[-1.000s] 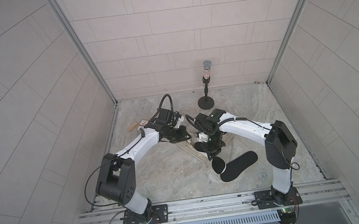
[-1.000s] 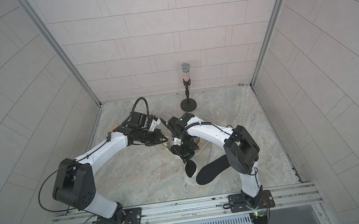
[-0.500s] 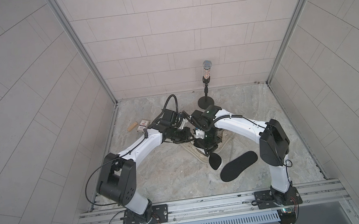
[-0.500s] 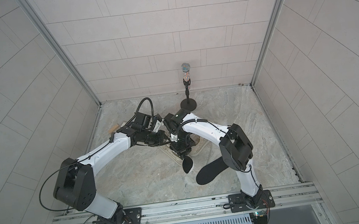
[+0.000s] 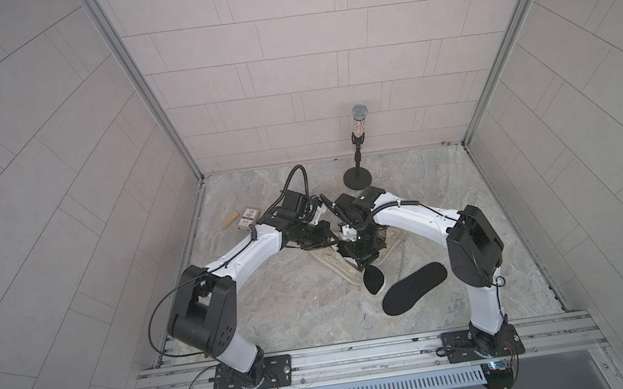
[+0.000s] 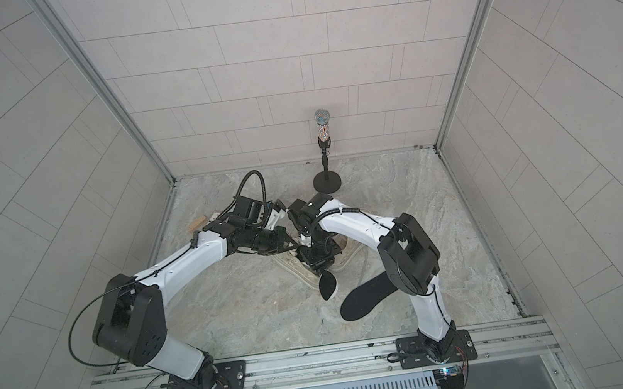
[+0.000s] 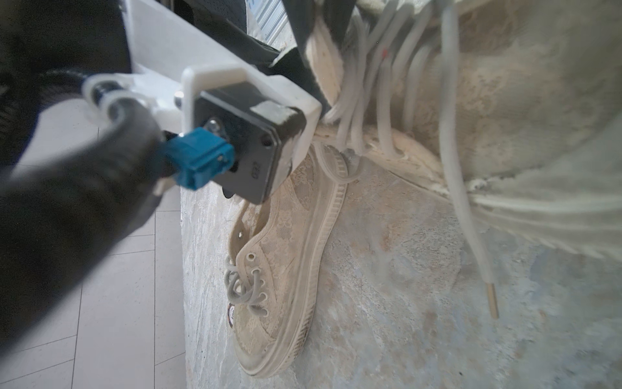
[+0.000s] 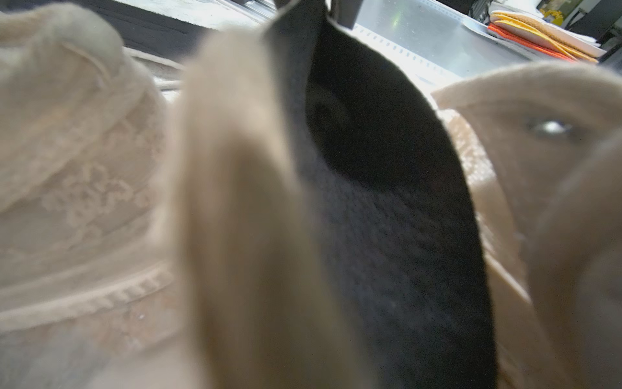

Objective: Insert the insole into the shoe

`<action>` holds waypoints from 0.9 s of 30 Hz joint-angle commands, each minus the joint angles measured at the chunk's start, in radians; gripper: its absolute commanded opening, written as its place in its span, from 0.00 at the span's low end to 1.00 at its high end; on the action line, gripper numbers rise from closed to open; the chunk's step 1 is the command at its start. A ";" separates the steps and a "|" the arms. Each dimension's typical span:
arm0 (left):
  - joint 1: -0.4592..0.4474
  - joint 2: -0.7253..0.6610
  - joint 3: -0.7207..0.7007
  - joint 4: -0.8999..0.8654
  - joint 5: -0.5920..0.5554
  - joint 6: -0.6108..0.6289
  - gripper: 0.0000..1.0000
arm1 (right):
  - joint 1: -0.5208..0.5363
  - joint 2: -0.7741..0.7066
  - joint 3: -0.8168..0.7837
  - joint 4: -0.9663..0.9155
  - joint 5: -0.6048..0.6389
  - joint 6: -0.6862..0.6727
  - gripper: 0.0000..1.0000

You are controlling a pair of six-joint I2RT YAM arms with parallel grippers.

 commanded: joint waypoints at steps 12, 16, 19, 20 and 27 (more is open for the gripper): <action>-0.005 0.011 -0.006 0.054 0.051 0.044 0.00 | -0.002 0.000 -0.010 0.331 0.032 -0.159 0.23; 0.013 0.007 -0.023 0.066 0.027 0.036 0.00 | -0.002 -0.053 -0.080 0.415 0.011 -0.188 0.37; 0.033 0.005 -0.042 0.080 0.012 0.024 0.00 | -0.001 -0.113 -0.154 0.467 -0.005 -0.174 0.49; 0.037 0.005 -0.048 0.082 0.005 0.021 0.00 | -0.002 -0.131 -0.173 0.473 -0.011 -0.163 0.54; 0.055 0.015 -0.063 0.100 -0.007 0.012 0.00 | -0.013 -0.223 -0.250 0.461 -0.043 -0.096 1.00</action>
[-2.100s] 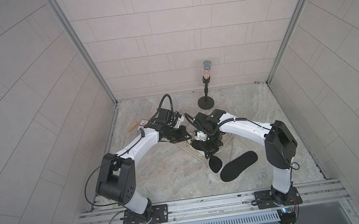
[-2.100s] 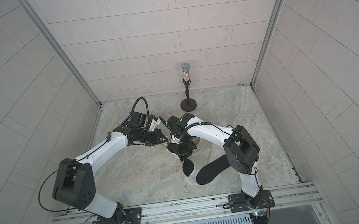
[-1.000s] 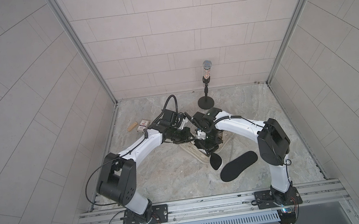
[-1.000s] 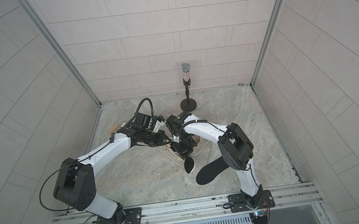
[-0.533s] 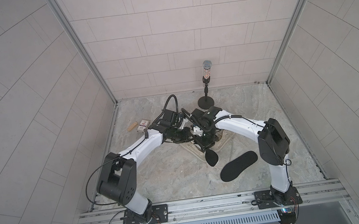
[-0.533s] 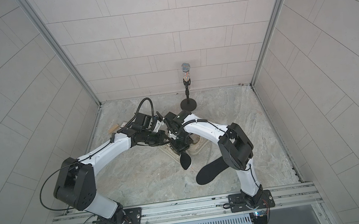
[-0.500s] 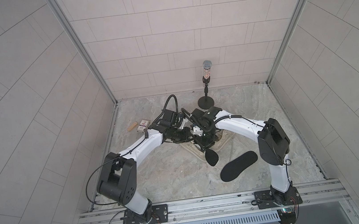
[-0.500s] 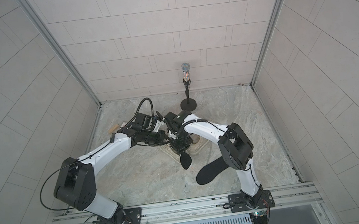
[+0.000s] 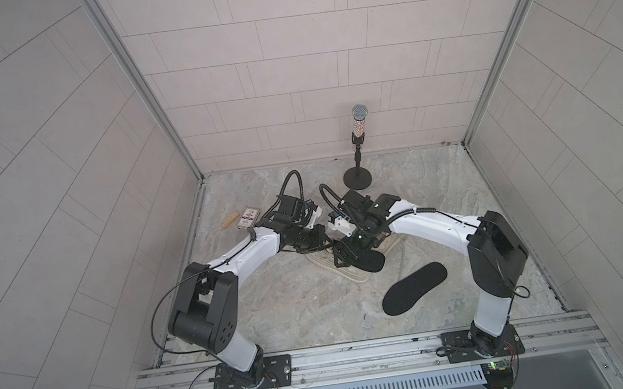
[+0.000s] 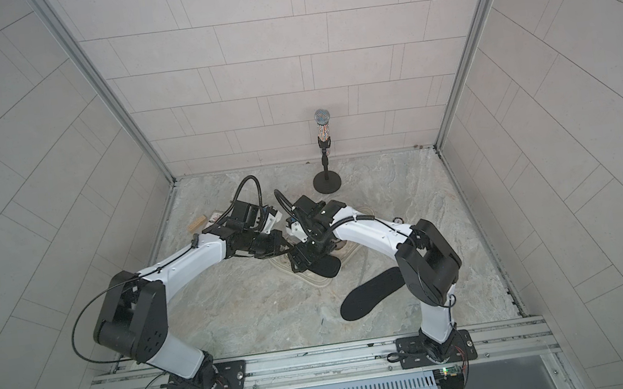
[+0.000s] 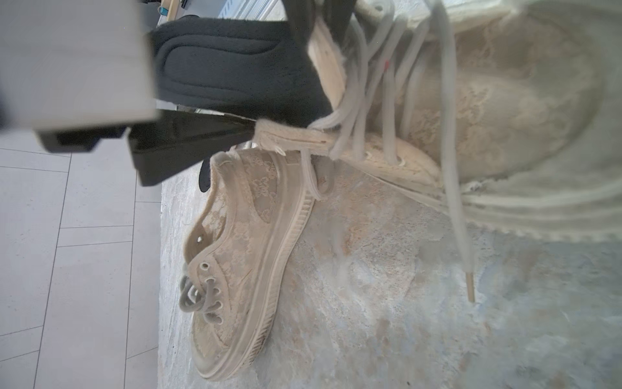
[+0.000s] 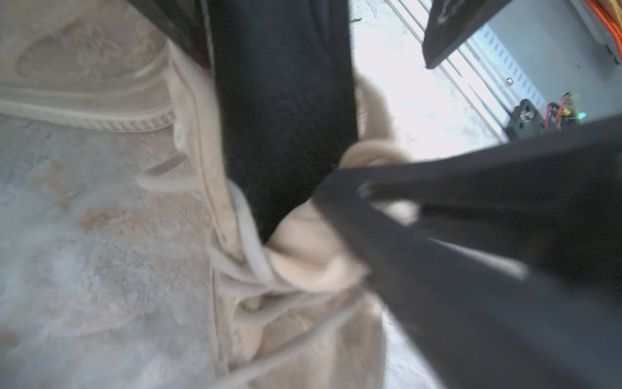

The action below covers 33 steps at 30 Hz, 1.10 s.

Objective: Insert the insole into the shoe

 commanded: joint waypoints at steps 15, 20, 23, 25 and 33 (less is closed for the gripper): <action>0.007 0.029 0.022 0.075 0.022 0.002 0.00 | -0.146 -0.125 -0.171 0.024 -0.115 0.281 0.51; 0.001 0.023 0.029 0.077 0.023 0.010 0.00 | -0.144 -0.096 -0.177 0.074 -0.180 0.325 0.33; -0.001 0.021 0.024 0.076 0.021 0.016 0.00 | -0.143 -0.070 -0.165 0.082 -0.230 0.345 0.21; -0.002 0.020 0.022 0.075 0.022 0.019 0.00 | -0.141 -0.057 -0.165 0.083 -0.234 0.350 0.21; -0.025 0.012 0.039 0.018 0.036 0.081 0.00 | -0.141 -0.037 -0.143 0.151 -0.226 0.427 0.07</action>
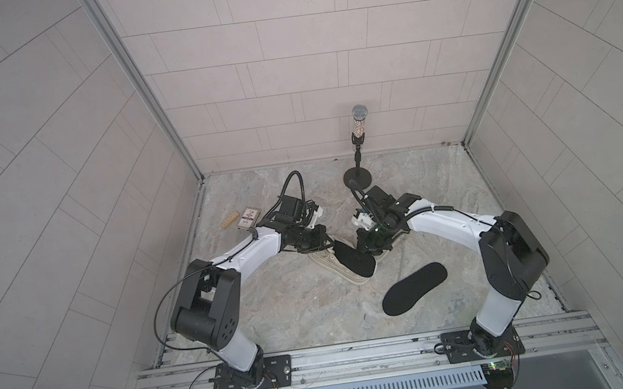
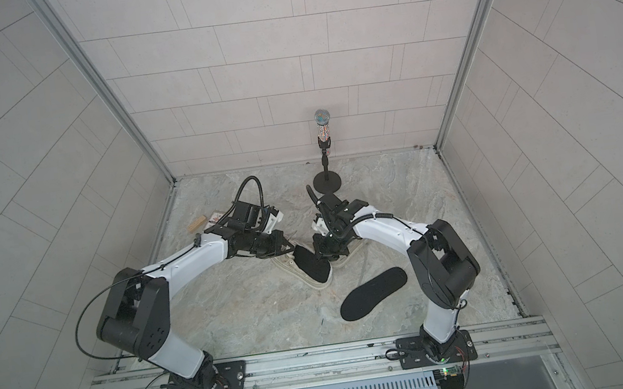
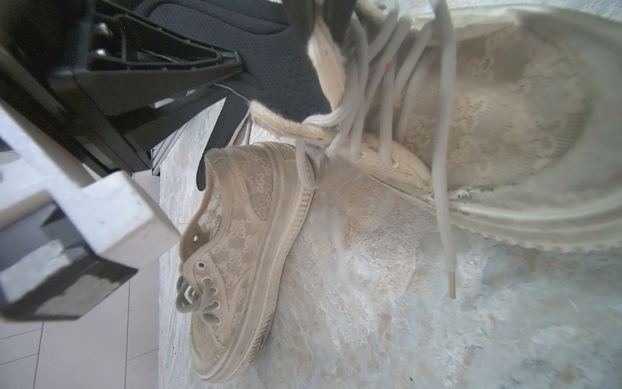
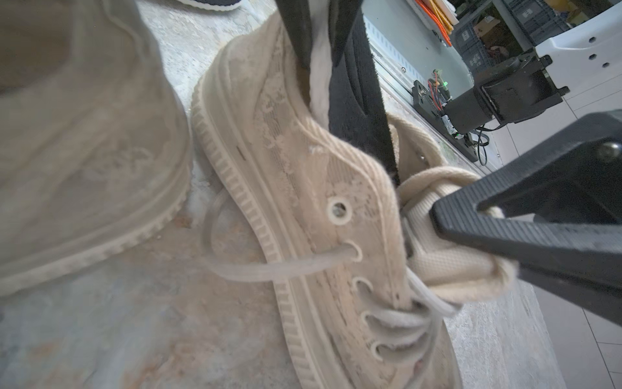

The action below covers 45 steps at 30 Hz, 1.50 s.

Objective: Insert the insole into the shoe

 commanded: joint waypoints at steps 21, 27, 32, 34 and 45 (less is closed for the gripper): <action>-0.010 -0.050 0.021 0.047 -0.032 -0.043 0.00 | 0.055 0.156 0.213 0.034 0.096 0.059 0.30; -0.008 -0.038 0.029 0.001 -0.107 -0.018 0.00 | 0.024 0.013 0.109 -0.045 0.155 0.042 0.38; -0.008 -0.037 0.028 0.019 -0.126 -0.030 0.00 | 0.024 -0.051 0.036 -0.036 0.137 0.080 0.22; -0.012 -0.037 0.024 0.032 -0.120 -0.036 0.00 | 0.024 -0.044 0.014 0.001 0.114 0.105 0.13; -0.055 -0.058 0.012 0.045 -0.130 -0.042 0.00 | 0.063 0.115 0.131 0.084 0.117 0.220 0.00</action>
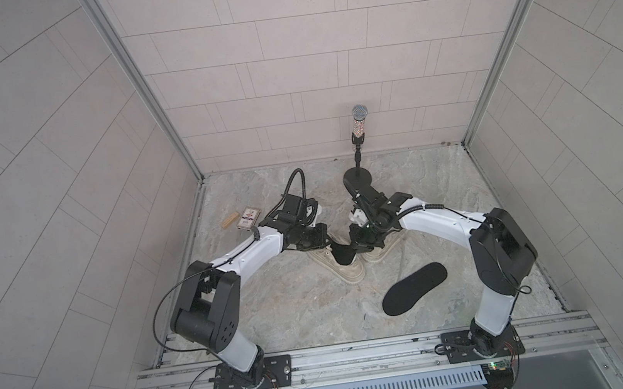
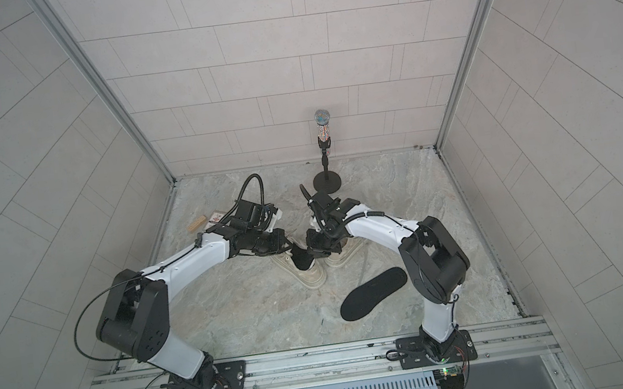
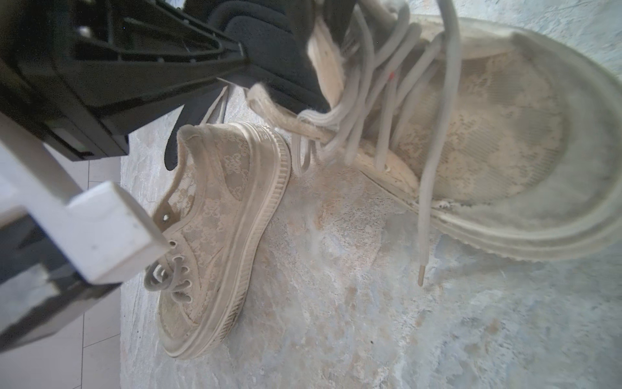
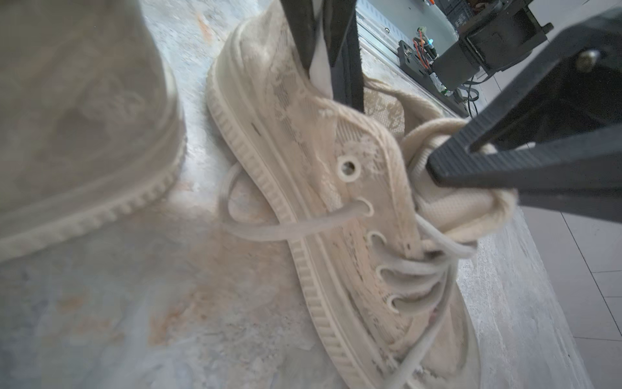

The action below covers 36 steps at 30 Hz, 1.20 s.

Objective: Insert the insole into the shoe

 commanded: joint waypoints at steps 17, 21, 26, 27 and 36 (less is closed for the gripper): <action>-0.011 -0.075 0.035 -0.055 -0.108 0.026 0.00 | 0.056 -0.078 -0.014 -0.066 0.201 0.012 0.00; -0.011 -0.076 0.056 -0.082 -0.065 0.028 0.00 | 0.053 -0.075 -0.016 -0.057 0.210 0.012 0.00; -0.026 -0.068 0.065 -0.110 -0.077 0.027 0.00 | 0.031 -0.055 -0.010 0.006 0.177 0.052 0.00; -0.027 -0.069 0.060 -0.109 -0.082 0.017 0.00 | 0.027 -0.053 -0.002 0.014 0.177 0.057 0.00; -0.022 -0.089 0.040 -0.075 -0.099 -0.055 0.00 | 0.040 0.023 0.062 0.045 0.136 0.071 0.00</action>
